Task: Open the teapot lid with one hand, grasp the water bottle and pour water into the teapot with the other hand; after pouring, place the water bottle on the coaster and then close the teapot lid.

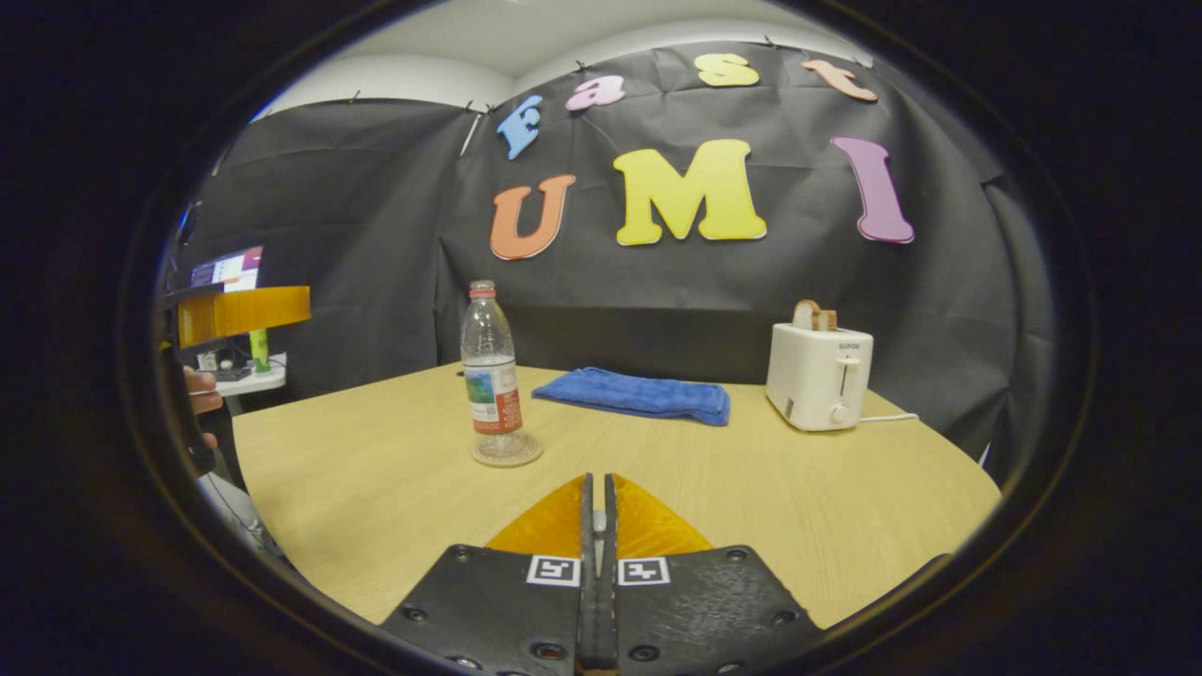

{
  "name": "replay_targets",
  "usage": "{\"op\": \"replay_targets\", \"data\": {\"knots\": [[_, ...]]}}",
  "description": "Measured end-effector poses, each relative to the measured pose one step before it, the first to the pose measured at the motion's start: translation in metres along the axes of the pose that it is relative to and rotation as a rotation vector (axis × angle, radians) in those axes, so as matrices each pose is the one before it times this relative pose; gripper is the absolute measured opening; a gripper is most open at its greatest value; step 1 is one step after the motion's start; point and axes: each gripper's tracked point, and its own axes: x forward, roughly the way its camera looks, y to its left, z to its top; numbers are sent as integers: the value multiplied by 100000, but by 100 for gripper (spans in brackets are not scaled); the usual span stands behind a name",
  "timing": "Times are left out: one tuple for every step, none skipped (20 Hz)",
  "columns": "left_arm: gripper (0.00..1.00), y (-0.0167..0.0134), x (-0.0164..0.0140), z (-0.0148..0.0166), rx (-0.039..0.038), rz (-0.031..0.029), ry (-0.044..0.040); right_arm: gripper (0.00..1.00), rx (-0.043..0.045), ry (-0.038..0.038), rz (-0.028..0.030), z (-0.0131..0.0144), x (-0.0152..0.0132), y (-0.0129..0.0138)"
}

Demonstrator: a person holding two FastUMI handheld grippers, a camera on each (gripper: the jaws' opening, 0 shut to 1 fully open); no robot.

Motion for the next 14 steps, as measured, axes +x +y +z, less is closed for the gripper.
{"op": "replay_targets", "data": {"knots": [[99,63,-160,141,-72,87,-103,0,262,206,-91,-162,62,-49],[99,13,-114,60,51,-144,-197,0,230,71,139,-114,35,22],[99,-80,146,-85,113,-41,-80,0,-50,-38,-164,-151,-2,-22],[99,83,23,27,82,166,58,0,-13,-230,-122,-9,-22,-84],[99,12,-31,-57,-72,131,169,0,-182,-291,-202,-12,85,66],[99,-3,95,-24,-236,-64,64,0,-247,-126,-52,-225,-12,41],[99,-62,-92,-27,-226,-67,230,0,-337,109,-128,-207,69,-38],[99,19,-42,-35,-193,73,187,0,64,-526,-486,-130,41,-140],[99,-123,-8,-155,107,33,597,0,569,-838,-19,116,-134,-21],[99,-133,-11,-45,225,96,306,0,298,-375,-99,-66,45,13],[99,-179,16,-183,360,-295,565,1,-412,-385,-821,122,56,-159],[99,-236,71,-160,361,-231,327,5,-469,325,-33,-84,-11,20],[99,-347,-18,-40,316,-281,247,7,-535,-310,-1582,33,-23,-230],[99,-237,-139,31,202,-342,323,11,-57,-1438,-929,603,-362,-327]]}}
